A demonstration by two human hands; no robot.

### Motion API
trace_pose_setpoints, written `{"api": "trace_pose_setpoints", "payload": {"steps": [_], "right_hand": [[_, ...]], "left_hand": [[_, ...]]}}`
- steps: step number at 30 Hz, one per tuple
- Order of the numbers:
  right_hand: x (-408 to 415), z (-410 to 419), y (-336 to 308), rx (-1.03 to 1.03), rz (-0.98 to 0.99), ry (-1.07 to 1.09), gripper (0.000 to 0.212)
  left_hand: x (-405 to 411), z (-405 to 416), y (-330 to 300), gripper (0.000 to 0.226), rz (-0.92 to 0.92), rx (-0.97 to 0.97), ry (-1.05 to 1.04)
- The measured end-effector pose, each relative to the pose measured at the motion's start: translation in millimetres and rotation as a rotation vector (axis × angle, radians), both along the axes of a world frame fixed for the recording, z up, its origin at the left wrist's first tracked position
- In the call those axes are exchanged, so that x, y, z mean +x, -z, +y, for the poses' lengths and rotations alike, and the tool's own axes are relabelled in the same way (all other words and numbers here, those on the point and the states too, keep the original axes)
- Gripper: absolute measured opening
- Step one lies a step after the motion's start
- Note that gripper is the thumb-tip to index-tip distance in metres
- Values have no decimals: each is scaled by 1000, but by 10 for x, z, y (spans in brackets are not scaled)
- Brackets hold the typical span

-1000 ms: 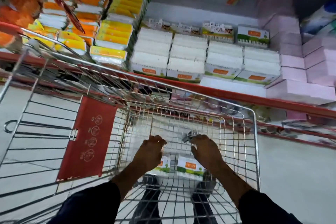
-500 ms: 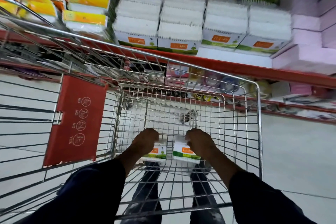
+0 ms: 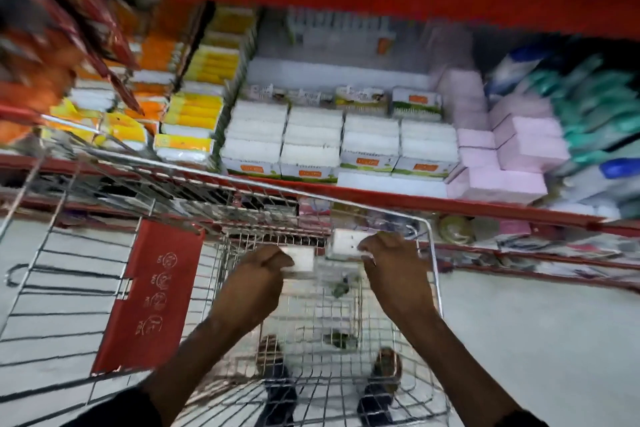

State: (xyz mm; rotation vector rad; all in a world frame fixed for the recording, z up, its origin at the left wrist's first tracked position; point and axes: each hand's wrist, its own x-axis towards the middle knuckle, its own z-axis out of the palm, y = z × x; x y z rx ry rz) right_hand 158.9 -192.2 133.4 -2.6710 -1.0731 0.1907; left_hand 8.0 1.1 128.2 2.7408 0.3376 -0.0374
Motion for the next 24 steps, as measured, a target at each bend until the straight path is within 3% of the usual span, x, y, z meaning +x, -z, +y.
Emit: {"api": "trace_pose_setpoints", "payload": {"steps": [5, 11, 24], "right_hand": [[294, -139, -669, 167, -106, 47, 31], [727, -373, -927, 321, -155, 128, 20], [1282, -353, -607, 289, -105, 210, 25]], "left_hand": [[371, -33, -626, 22, -215, 38, -28], [980, -210, -1040, 24, -370, 62, 7], [1852, -429, -801, 23, -314, 52, 61]]}}
